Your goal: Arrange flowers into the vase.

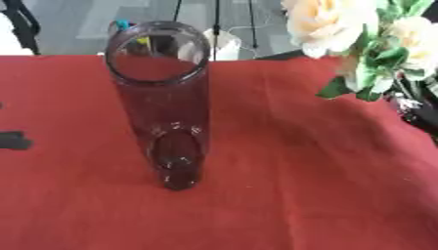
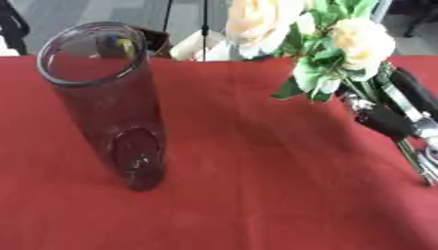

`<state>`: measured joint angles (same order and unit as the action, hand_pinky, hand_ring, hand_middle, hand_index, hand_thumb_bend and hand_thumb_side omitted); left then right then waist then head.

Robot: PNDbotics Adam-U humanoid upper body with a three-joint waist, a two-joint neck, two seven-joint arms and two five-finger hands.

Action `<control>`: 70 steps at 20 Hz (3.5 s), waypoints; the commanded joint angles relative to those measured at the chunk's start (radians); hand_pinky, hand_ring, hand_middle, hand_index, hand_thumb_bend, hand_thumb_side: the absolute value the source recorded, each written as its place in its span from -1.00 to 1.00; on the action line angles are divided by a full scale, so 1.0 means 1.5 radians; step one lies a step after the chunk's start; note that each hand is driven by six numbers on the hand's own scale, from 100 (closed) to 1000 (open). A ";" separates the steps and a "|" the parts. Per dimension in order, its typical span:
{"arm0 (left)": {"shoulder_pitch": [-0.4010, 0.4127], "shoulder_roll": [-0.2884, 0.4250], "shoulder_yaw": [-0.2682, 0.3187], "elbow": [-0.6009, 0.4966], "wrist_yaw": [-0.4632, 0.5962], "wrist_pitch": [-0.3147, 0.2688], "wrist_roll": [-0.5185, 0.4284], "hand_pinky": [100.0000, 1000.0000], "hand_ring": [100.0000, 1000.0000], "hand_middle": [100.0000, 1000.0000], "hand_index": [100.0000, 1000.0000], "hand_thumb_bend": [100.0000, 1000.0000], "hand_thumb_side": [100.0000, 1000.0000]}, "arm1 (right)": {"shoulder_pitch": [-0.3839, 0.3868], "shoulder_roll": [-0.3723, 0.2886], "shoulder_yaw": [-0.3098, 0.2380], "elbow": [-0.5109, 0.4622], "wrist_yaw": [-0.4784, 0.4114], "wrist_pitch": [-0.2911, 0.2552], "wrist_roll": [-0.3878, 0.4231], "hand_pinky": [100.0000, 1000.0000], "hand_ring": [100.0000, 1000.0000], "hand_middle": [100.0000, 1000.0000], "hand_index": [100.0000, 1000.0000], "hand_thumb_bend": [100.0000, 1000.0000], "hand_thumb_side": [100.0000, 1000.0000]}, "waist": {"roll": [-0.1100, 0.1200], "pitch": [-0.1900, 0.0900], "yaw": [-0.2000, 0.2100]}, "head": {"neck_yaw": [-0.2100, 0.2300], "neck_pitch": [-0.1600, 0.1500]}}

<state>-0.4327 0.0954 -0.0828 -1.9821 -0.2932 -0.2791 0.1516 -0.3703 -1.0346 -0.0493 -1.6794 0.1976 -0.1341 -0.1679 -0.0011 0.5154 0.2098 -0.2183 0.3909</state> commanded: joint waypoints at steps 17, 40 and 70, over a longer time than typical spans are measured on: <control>-0.004 0.007 -0.005 -0.012 0.001 0.002 -0.009 0.38 0.06 0.50 0.72 -1.00 1.00 | -0.006 -0.034 -0.005 -0.080 -0.173 0.008 -0.080 -1.00 -1.00 -1.00 -1.00 -1.00 0.55 | -0.007 -0.035 0.008 | 0.002 -0.005; 0.002 0.018 -0.007 -0.012 0.002 0.004 -0.017 0.38 0.07 0.50 0.72 -1.00 1.00 | -0.092 -0.056 -0.009 -0.149 -0.567 0.032 -0.104 -1.00 -1.00 -1.00 -1.00 -1.00 0.73 | -0.024 -0.067 0.026 | 0.018 0.023; 0.009 0.043 -0.026 -0.012 0.009 0.005 -0.040 0.38 0.06 0.50 0.72 -1.00 1.00 | -0.292 -0.045 -0.014 -0.180 -0.850 -0.055 -0.179 -1.00 -1.00 -1.00 -1.00 -1.00 0.64 | -0.067 -0.086 0.049 | -0.041 0.007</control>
<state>-0.4110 0.1411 -0.1091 -1.9821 -0.2865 -0.2703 0.0976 -0.7916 -1.0727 -0.0549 -1.9343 -1.0592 -0.1990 -0.4322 -0.1072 0.4138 0.2855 -0.2735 0.4173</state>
